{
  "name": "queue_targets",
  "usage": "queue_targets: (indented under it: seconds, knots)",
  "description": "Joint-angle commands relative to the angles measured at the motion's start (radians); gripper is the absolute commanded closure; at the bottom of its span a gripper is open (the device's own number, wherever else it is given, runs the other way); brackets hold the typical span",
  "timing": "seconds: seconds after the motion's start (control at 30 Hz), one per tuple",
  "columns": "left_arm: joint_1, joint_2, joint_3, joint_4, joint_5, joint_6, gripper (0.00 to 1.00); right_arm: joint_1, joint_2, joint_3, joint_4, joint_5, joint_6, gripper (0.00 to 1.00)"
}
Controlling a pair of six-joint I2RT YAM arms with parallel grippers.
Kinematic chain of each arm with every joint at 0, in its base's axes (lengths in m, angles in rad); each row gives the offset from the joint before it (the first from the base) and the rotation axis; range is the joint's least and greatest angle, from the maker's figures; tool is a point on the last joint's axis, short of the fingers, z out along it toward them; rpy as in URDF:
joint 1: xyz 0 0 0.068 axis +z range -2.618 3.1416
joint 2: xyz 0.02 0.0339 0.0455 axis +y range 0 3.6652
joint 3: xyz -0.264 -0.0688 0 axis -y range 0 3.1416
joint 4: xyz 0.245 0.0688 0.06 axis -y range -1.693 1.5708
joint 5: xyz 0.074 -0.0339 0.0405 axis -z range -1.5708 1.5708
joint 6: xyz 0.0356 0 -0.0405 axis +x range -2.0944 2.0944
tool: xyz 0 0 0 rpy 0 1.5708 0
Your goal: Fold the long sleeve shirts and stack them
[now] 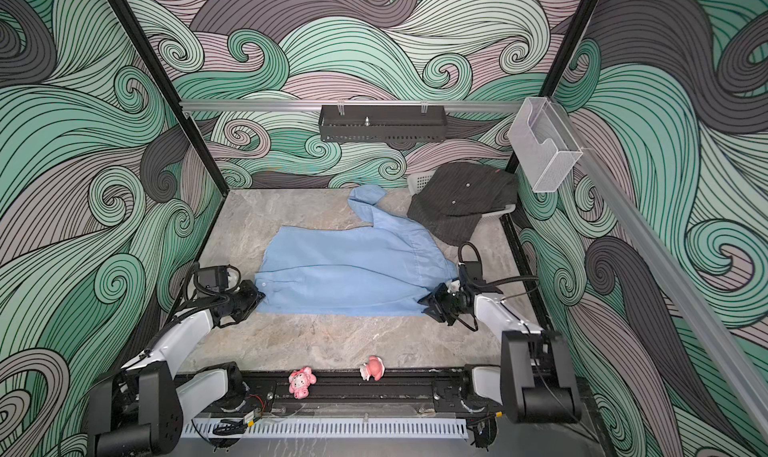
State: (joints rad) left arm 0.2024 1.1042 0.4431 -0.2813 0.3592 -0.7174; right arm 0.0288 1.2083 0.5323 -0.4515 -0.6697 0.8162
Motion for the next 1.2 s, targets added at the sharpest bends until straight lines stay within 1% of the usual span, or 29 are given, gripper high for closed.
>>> queue_targets:
  seconds: [0.0,0.1,0.2,0.27,0.4,0.5,0.63,0.8,0.87,1.07,1.17]
  knots:
    - [-0.01,0.026,0.017,0.051,0.02,-0.003,1.0,0.015,-0.098,0.06,-0.252,0.028,-0.093,0.58]
    - [-0.021,0.04,0.019,0.067,0.019,-0.01,1.0,0.024,-0.141,0.104,-0.348,0.018,-0.143,0.57]
    - [-0.023,0.039,0.028,0.062,0.018,-0.007,1.0,0.035,-0.139,0.137,-0.356,0.003,-0.147,0.61]
    - [-0.023,0.031,0.035,0.054,0.015,-0.003,1.0,0.037,-0.11,0.154,-0.316,0.005,-0.129,0.68]
    - [-0.023,0.014,0.046,0.038,0.011,0.006,1.0,0.043,-0.005,0.215,-0.191,-0.009,-0.074,0.87]
    - [-0.023,0.015,0.051,0.032,0.009,0.012,1.0,0.059,0.08,0.275,-0.125,-0.01,-0.037,0.93]
    - [-0.023,0.016,0.054,0.03,0.007,0.016,1.0,0.078,0.17,0.286,-0.064,-0.007,-0.012,0.95]
    - [-0.024,0.008,0.062,0.026,0.008,0.014,1.0,0.077,0.264,0.201,0.014,0.002,-0.012,0.97]
    - [-0.023,0.009,0.065,0.028,0.012,0.008,1.0,0.073,0.292,0.178,0.04,0.027,-0.016,0.98]
    - [-0.023,0.015,0.068,0.036,0.016,0.008,1.0,-0.036,0.401,0.155,0.121,0.082,-0.057,0.99]
    - [-0.023,0.033,0.062,0.043,0.004,0.015,1.0,-0.068,0.462,0.144,0.145,0.09,-0.078,0.99]
